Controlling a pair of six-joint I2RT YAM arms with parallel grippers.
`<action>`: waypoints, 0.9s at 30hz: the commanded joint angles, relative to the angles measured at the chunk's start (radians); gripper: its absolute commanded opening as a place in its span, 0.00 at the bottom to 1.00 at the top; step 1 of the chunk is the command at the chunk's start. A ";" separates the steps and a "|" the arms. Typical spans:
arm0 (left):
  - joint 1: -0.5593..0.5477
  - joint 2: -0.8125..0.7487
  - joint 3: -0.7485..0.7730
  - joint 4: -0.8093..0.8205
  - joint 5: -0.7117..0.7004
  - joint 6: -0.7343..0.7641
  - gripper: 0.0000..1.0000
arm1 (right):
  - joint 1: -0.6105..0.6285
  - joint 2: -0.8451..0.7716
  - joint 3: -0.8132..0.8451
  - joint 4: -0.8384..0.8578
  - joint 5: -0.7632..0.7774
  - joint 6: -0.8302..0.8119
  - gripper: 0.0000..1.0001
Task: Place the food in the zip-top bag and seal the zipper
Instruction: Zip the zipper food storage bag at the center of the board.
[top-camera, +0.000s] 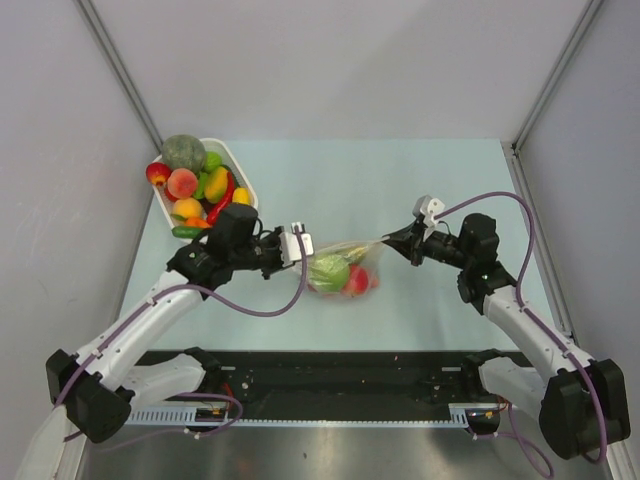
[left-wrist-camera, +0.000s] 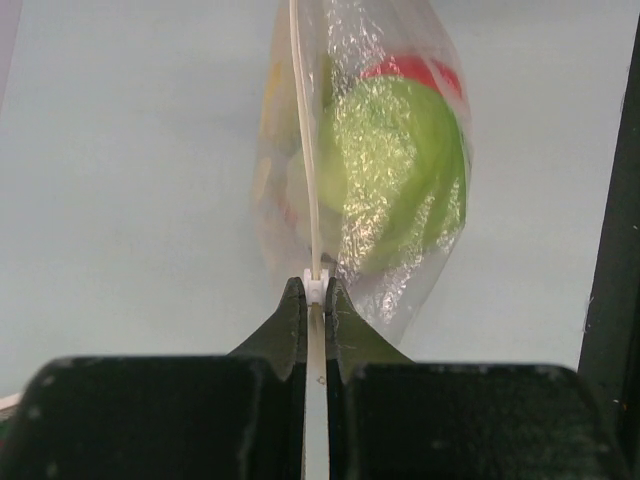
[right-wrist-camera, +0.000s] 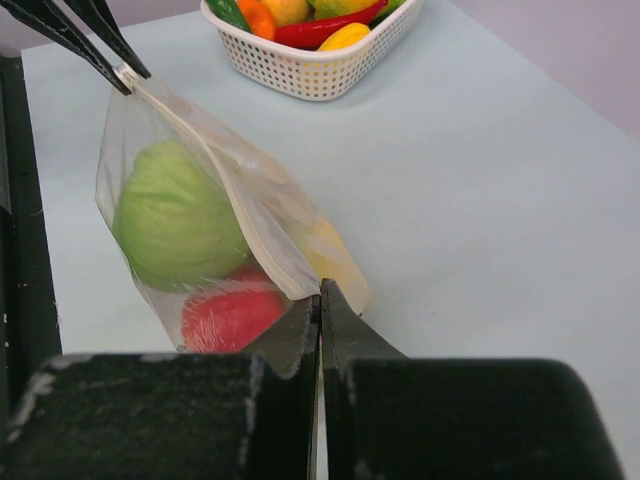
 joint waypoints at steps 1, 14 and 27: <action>0.043 -0.044 -0.017 -0.094 -0.056 0.054 0.00 | -0.055 -0.033 0.003 0.021 0.032 -0.015 0.00; 0.098 -0.133 -0.092 -0.144 -0.170 0.083 0.00 | -0.093 -0.053 0.009 -0.027 0.010 -0.041 0.00; 0.107 -0.165 -0.042 -0.187 -0.146 0.088 0.00 | -0.078 -0.081 0.053 -0.086 -0.040 -0.028 0.00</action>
